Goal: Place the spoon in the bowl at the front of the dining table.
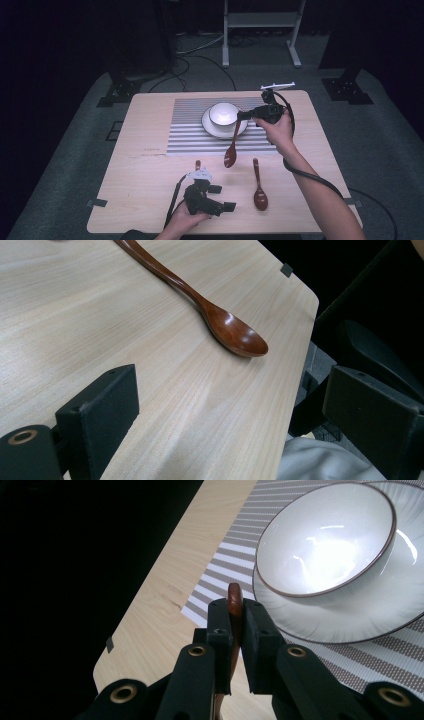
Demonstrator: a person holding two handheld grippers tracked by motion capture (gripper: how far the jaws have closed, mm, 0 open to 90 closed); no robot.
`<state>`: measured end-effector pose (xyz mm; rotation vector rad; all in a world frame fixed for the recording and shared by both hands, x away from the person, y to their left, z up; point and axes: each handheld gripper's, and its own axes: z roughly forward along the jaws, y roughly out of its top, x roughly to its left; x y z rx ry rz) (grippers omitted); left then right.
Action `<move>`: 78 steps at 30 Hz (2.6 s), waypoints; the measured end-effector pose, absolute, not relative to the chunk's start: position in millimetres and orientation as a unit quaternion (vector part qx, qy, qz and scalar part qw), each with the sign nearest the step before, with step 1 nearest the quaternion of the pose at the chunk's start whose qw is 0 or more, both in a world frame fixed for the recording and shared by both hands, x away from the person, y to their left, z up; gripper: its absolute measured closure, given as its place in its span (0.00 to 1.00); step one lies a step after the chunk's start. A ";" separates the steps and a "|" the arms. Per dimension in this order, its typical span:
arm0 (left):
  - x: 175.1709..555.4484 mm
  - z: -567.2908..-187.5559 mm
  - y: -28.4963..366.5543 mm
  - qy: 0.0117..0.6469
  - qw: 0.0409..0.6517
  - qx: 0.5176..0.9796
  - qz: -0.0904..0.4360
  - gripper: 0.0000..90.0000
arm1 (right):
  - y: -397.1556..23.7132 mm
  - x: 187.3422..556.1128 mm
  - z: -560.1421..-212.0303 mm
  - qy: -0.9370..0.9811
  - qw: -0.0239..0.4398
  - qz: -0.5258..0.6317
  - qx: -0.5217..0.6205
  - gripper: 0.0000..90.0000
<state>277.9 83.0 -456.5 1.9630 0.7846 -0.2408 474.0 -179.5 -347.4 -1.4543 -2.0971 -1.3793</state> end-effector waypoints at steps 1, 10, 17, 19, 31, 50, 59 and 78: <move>277.8 -456.4 83.2 0.322 0.486 0.806 -0.099 0.07 | -179.4 475.1 -346.1 -0.717 0.118 -0.473 -0.499 0.91; 277.7 -456.0 83.7 0.321 0.486 0.807 -0.096 0.07 | -178.4 484.6 -335.5 -0.710 0.102 -0.476 -0.509 0.91; 277.7 -455.7 84.3 0.320 0.487 0.808 -0.093 0.07 | -180.4 494.2 -329.8 -0.700 0.090 -0.477 -0.523 0.91; 277.7 -455.5 84.6 0.320 0.487 0.807 -0.093 0.07 | -181.4 497.2 -328.3 -0.696 0.084 -0.481 -0.526 0.91; 277.4 -454.9 86.1 0.320 0.490 0.805 -0.092 0.07 | -182.2 515.1 -316.4 -0.674 0.052 -0.488 -0.552 0.91; 276.2 -454.5 87.1 0.318 0.493 0.805 -0.091 0.07 | -180.8 535.4 -307.4 -0.642 0.010 -0.494 -0.586 0.91; 276.2 -454.5 87.6 0.318 0.493 0.805 -0.089 0.07 | -187.8 536.1 -317.4 -0.627 0.005 -0.497 -0.600 0.90; 275.9 -454.5 87.3 0.318 0.492 0.806 -0.089 0.07 | -198.5 536.2 -350.1 -0.621 0.022 -0.485 -0.616 0.89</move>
